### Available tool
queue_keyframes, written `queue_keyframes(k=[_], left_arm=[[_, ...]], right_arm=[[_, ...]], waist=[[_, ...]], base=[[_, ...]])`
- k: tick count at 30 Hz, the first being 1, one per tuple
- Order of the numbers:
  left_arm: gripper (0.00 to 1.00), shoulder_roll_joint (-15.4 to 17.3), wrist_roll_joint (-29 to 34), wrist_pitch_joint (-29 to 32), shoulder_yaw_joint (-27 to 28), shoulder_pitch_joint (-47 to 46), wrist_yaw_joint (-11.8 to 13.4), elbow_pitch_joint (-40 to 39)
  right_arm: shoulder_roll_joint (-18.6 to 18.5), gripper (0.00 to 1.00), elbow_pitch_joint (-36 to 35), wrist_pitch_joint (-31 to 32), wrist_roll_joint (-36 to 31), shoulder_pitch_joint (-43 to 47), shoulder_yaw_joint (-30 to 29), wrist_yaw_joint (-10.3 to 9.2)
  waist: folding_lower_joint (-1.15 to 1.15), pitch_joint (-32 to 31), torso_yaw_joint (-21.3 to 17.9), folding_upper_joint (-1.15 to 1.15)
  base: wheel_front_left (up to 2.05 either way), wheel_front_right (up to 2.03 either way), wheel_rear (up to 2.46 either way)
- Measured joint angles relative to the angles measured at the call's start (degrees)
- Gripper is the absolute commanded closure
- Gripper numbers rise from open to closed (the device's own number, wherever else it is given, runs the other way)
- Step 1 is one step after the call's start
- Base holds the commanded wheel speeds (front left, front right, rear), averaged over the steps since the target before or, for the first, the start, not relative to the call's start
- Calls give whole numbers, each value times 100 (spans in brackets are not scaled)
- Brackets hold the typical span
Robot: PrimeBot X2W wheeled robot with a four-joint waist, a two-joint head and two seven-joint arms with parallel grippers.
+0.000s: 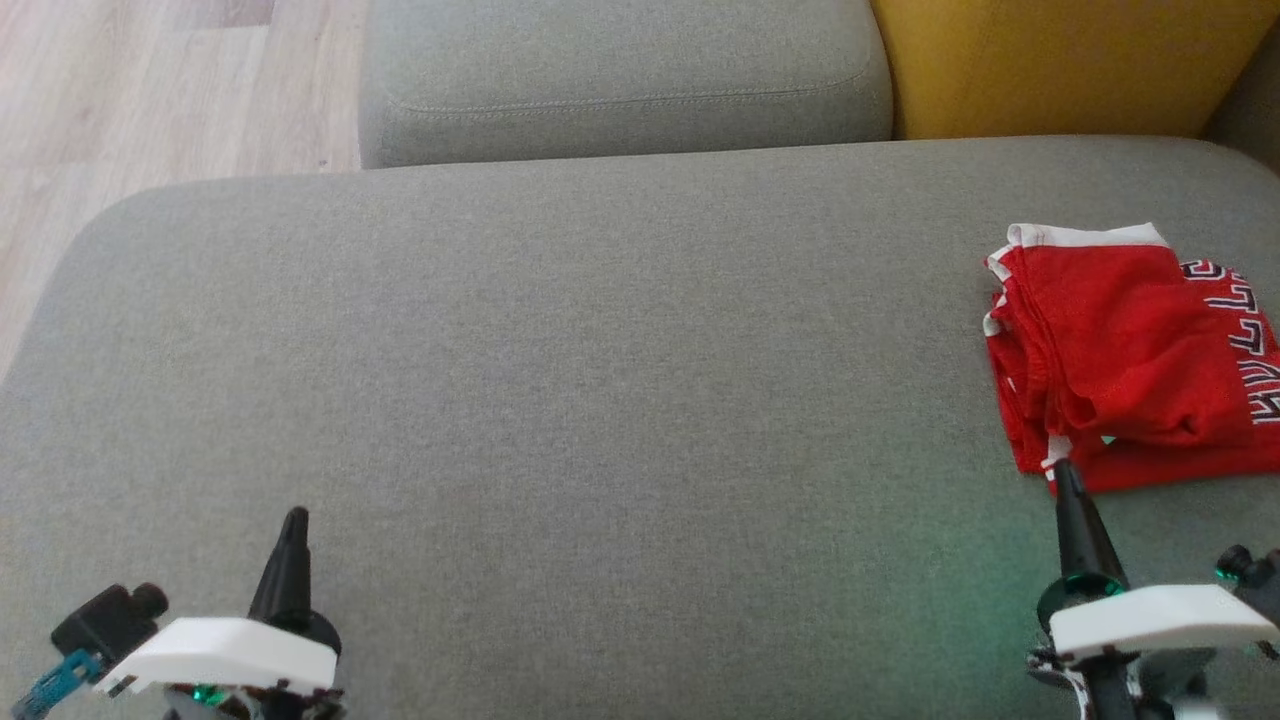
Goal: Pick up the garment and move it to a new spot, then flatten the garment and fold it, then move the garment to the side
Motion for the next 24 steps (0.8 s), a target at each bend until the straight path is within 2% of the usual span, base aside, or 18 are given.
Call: queue_keyframes(k=[24], left_arm=[[100,-137,-1562,363,279,-252,-115,101]], right_arm=[[-8,100,300,111,1570,-293,-175,0]], waist=[[0,15,-43,0]], base=[[0,0,0]])
